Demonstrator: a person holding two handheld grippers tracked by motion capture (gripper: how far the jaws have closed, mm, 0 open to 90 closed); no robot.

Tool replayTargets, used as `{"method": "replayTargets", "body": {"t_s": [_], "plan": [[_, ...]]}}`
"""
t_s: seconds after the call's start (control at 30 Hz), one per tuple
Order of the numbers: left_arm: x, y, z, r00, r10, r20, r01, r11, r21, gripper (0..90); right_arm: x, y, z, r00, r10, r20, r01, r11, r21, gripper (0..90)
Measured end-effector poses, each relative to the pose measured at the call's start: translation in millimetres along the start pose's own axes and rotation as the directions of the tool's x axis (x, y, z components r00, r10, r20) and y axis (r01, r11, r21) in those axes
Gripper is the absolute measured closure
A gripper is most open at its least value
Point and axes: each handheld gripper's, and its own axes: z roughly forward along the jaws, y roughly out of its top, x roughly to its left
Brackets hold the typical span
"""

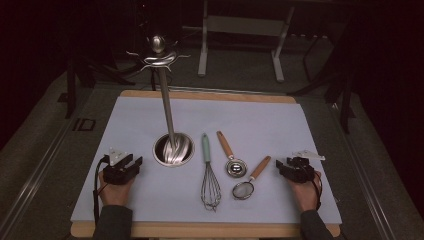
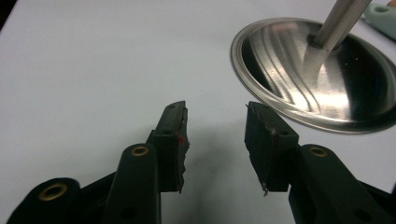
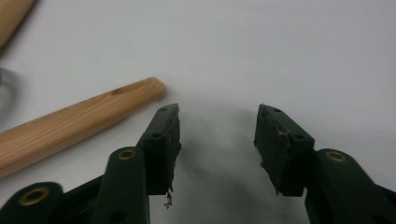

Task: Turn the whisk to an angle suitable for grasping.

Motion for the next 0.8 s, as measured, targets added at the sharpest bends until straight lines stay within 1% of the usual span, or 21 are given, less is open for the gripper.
{"method": "replayTargets", "body": {"t_s": [0.03, 0.07, 0.13, 0.23, 0.3, 0.33, 0.43, 0.53, 0.6, 0.63, 0.7, 0.77, 0.8], "plan": [[0.0, 0.0, 0.0, 1.0000, 0.000, 0.000, 0.000, 1.0000, 0.000, 60.9, 0.0, 0.0, 0.0, 1.0000, 0.000, 0.000, 0.000, 1.000, 0.000, 51.1], [-1.0, -0.9, -1.5, 1.0000, 0.004, 0.000, -0.004, 0.9998, -0.017, 61.1, 1.6, 1.0, -2.0, 0.9997, -0.008, -0.025, 0.008, 1.000, 0.003, 52.5], [-1.0, -1.0, -1.9, 1.0000, 0.006, 0.000, -0.006, 0.9998, -0.020, 61.2, 2.7, 1.9, -3.4, 0.9994, -0.013, -0.032, 0.013, 1.000, 0.003, 53.0], [-0.9, -1.4, -2.5, 0.9997, 0.016, 0.018, -0.016, 0.9995, -0.026, 63.5, 5.4, 6.8, -8.4, 0.9975, -0.015, -0.069, 0.015, 1.000, 0.007, 54.2], [-2.6, -2.1, -3.6, 0.9987, 0.041, 0.030, -0.039, 0.9984, -0.040, 65.1, 7.4, 11.0, -12.1, 0.9950, -0.005, -0.099, 0.005, 1.000, -0.001, 55.0], [-3.4, -2.5, -4.3, 0.9981, 0.052, 0.034, -0.050, 0.9977, -0.045, 65.9, 8.5, 13.7, -13.3, 0.9930, -0.004, -0.118, 0.004, 1.000, 0.004, 55.0], [-4.6, -2.6, -3.8, 0.9975, 0.062, 0.034, -0.061, 0.9972, -0.044, 66.2, 12.8, 25.6, -13.4, 0.9855, -0.011, -0.169, 0.015, 1.000, 0.025, 55.0], [-3.6, -2.4, -3.8, 0.9983, 0.049, 0.033, -0.047, 0.9980, -0.042, 65.8, 20.0, 42.1, -14.3, 0.9757, -0.024, -0.218, 0.033, 0.999, 0.038, 54.6], [-2.7, -2.7, -3.9, 0.9987, 0.039, 0.033, -0.037, 0.9982, -0.046, 65.7, 27.9, 53.1, -13.5, 0.9687, -0.038, -0.245, 0.052, 0.997, 0.050, 54.3], [-2.5, -2.7, -4.0, 0.9987, 0.038, 0.034, -0.036, 0.9983, -0.047, 65.7, 34.3, 59.3, -11.9, 0.9637, -0.051, -0.262, 0.069, 0.996, 0.061, 54.3], [-2.4, -2.7, -4.0, 0.9987, 0.038, 0.035, -0.036, 0.9982, -0.047, 65.6, 44.3, 66.9, -8.3, 0.9579, -0.080, -0.276, 0.104, 0.992, 0.074, 54.4], [-2.5, -2.7, -4.0, 0.9986, 0.039, 0.035, -0.037, 0.9982, -0.047, 65.3, 55.7, 74.4, -2.0, 0.9515, -0.114, -0.286, 0.147, 0.984, 0.097, 55.8], [-2.6, -2.8, -4.1, 0.9987, 0.038, 0.035, -0.036, 0.9982, -0.047, 65.3, 59.5, 76.9, 0.8, 0.9492, -0.124, -0.289, 0.159, 0.982, 0.104, 56.5]]}}
